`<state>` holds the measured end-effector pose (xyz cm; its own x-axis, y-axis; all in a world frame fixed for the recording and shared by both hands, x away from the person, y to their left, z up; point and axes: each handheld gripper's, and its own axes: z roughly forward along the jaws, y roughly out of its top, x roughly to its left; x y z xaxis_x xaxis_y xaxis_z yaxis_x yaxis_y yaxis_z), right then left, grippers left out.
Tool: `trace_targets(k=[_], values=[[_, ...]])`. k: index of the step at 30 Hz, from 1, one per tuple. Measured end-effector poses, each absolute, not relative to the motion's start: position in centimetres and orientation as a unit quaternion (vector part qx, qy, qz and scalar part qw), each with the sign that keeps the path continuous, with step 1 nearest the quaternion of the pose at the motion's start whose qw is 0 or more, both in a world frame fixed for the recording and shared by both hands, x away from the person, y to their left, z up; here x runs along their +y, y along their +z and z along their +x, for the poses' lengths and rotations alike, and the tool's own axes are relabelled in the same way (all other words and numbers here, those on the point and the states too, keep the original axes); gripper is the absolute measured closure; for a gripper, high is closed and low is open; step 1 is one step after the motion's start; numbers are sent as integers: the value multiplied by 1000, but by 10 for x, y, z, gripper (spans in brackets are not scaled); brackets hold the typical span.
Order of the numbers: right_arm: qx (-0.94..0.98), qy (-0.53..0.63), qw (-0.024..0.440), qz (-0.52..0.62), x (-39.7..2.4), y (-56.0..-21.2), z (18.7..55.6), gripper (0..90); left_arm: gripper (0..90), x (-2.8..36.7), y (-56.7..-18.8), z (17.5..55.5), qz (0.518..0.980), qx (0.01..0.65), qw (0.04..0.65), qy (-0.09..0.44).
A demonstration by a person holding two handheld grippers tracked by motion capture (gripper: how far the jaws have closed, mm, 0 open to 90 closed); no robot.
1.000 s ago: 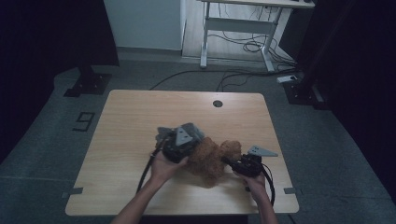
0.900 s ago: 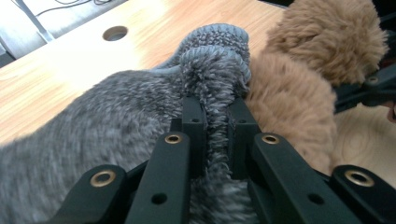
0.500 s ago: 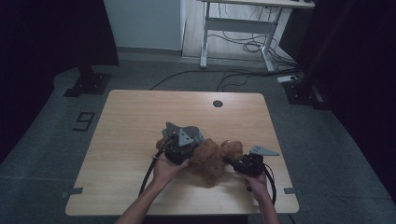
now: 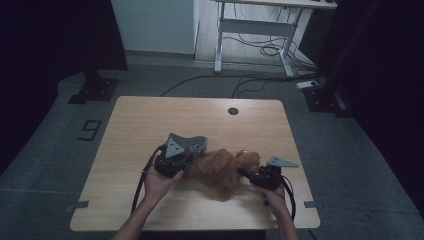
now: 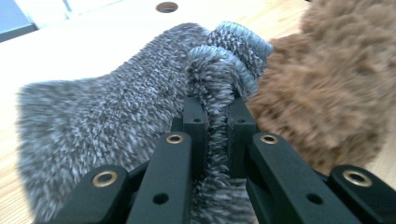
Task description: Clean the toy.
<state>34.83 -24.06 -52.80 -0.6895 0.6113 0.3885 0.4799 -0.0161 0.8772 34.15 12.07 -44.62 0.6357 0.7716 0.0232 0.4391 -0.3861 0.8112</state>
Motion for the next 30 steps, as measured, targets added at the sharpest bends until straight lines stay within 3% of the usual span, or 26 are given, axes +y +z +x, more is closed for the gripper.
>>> trace_targets(k=[15, 20, 26, 30], values=[[695, 597, 53, 396, -239, -530, 348, 591, 820, 164, -463, 342, 788, 424, 375, 241], [694, 595, 56, 402, -241, -531, 349, 592, 820, 170, -461, 341, 779, 433, 394, 224], [691, 591, 61, 411, -246, -533, 350, 592, 819, 145, -425, 332, 775, 393, 434, 236], [691, 592, 62, 410, -246, -533, 350, 592, 818, 105, -404, 326, 793, 344, 437, 248]])
